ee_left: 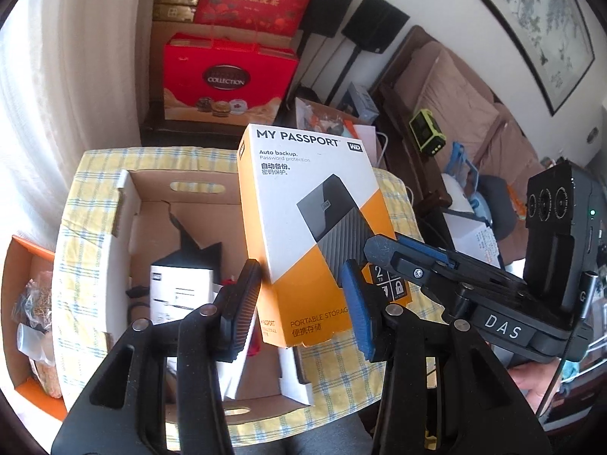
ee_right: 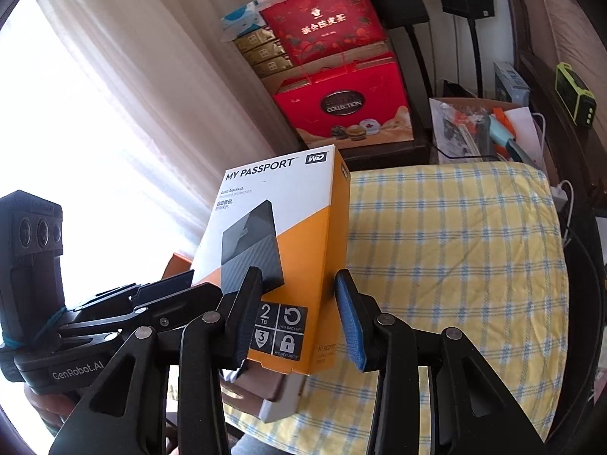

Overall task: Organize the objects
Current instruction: 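Carry the My Passport box over the tray with the right tool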

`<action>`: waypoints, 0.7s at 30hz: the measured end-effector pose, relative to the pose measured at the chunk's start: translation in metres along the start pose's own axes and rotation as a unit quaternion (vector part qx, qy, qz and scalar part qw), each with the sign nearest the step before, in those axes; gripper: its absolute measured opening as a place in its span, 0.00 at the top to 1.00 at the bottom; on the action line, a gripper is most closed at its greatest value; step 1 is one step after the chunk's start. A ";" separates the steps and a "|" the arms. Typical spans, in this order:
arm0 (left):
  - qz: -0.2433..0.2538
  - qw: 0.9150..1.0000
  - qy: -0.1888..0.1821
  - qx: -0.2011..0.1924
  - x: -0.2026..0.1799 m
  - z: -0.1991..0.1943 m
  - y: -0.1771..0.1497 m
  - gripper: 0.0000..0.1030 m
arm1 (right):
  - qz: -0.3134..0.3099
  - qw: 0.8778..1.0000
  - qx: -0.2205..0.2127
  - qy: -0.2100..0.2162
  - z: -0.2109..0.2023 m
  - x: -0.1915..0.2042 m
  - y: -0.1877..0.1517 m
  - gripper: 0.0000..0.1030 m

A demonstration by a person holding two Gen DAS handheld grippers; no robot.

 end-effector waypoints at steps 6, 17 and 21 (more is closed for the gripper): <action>-0.038 0.999 0.019 0.001 0.059 -0.005 0.005 0.61 | -0.006 0.999 0.033 0.020 0.045 0.036 0.005 0.61; -0.088 0.995 0.041 0.029 0.135 0.024 -0.010 0.61 | -0.015 0.994 0.102 0.021 0.122 0.059 -0.017 0.62; -0.096 0.993 0.049 0.036 0.149 0.032 -0.013 0.61 | -0.029 0.993 0.111 0.012 0.135 0.065 -0.023 0.62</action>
Point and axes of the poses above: each gripper's, at about its wrist camera, not at the fingertips, and z roughly the way its jaws point, x to its left, y to its top, the point moved 8 cm from there along z, roughly the way its jaws point, and after that the axes turned 8 degrees about -y, right-handed, at the moved point
